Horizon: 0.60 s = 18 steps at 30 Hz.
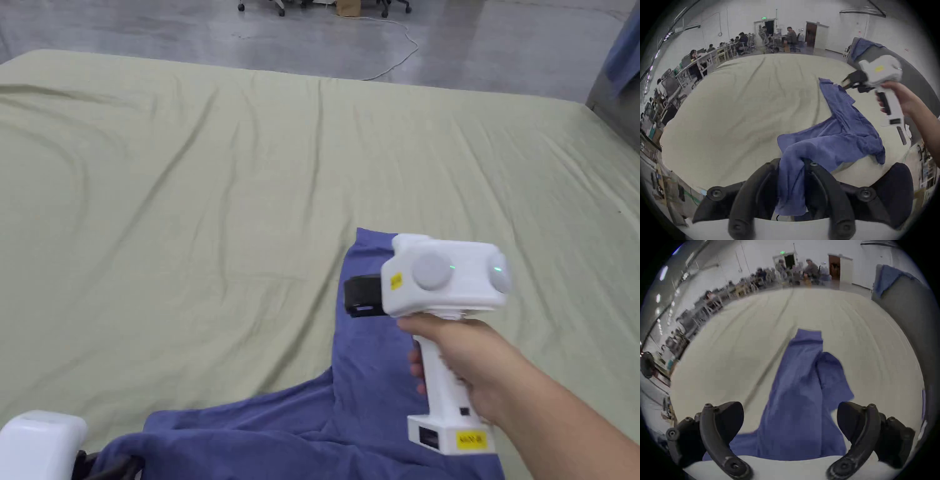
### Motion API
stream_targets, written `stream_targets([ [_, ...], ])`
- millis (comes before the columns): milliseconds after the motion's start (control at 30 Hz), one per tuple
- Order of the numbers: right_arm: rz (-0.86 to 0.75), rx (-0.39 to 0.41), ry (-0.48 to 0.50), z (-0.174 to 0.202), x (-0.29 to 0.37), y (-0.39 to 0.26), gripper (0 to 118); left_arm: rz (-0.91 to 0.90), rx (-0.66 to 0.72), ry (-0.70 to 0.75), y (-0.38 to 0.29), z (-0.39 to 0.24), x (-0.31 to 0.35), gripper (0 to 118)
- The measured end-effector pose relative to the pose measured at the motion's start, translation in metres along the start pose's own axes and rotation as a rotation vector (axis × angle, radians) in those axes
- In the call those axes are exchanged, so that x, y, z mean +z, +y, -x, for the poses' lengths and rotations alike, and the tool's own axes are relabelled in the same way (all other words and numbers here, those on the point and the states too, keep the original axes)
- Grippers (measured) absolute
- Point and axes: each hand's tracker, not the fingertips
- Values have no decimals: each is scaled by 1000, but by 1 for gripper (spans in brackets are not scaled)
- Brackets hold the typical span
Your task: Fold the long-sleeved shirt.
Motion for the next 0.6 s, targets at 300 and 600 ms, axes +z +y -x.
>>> stream_targets([
  [300, -113, 117, -45, -3, 28, -40, 2, -4, 37, 12, -6, 8, 0, 24],
  [600, -590, -4, 112, -58, 259, -129, 2, -171, 99, 18, -4, 6, 44, 24],
])
